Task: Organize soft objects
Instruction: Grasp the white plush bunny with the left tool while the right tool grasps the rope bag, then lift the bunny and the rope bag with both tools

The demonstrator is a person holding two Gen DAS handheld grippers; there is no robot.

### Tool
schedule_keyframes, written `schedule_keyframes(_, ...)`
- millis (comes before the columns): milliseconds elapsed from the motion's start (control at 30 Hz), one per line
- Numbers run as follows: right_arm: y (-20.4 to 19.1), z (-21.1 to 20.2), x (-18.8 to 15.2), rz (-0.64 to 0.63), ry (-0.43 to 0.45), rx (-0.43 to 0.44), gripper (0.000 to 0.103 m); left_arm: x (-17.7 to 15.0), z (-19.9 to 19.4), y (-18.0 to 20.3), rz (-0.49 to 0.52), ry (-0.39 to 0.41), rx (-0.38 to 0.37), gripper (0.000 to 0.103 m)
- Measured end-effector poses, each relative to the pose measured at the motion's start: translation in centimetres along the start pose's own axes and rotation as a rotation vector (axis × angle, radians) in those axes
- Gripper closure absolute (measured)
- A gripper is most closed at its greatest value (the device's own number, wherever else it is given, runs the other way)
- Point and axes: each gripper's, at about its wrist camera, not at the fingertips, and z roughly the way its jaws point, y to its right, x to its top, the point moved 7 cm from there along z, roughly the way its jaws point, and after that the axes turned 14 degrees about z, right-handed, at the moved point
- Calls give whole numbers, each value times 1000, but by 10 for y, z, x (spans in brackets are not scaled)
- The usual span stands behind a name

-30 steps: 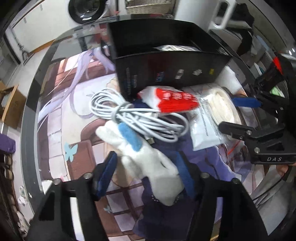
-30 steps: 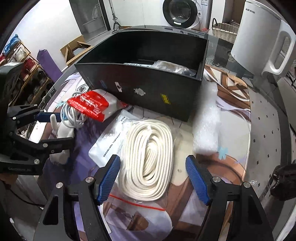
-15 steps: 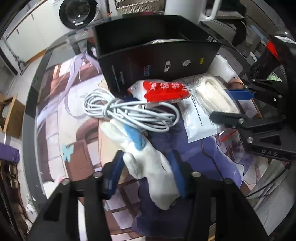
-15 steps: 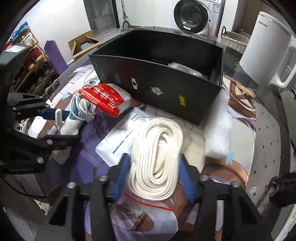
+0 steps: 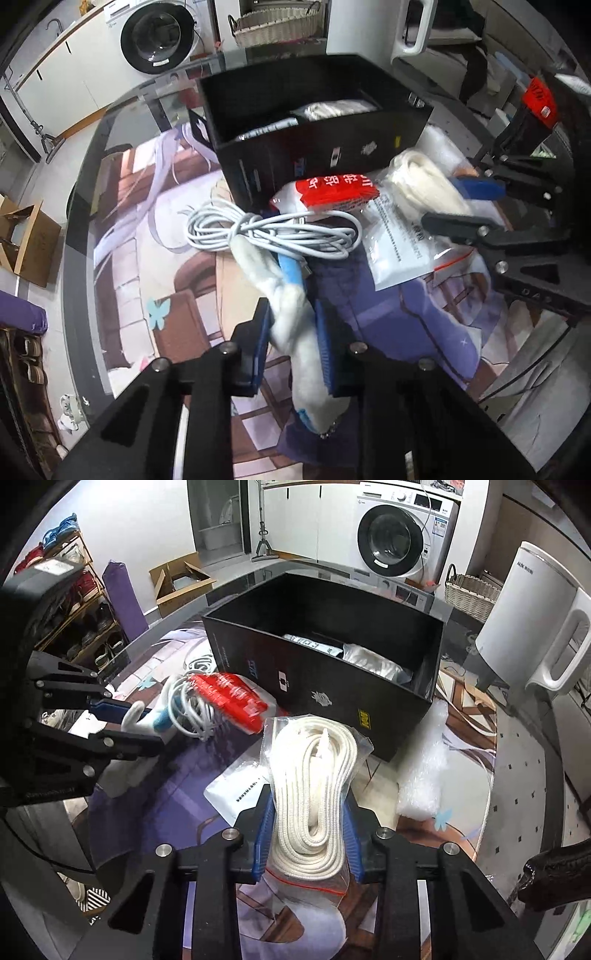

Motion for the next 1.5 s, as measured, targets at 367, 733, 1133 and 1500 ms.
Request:
schedule_keyframes(367, -1, 1, -1, 14, -2, 12, 70, -17, 19, -17, -32, -83, 43, 48)
schedule_keyframes(733, -3, 5, -3, 5, -24, 23, 70, -25, 8, -44, -88, -37, 57, 84)
schedule_keyframes(1133, -5, -5, 5, 22, 22, 30, 70, 11, -43, -43, -49, 179, 109, 84)
schedule_keyframes(1500, -19, -90, 46, 31, 411, 95, 70, 49, -114, -36, -47, 513, 216, 84)
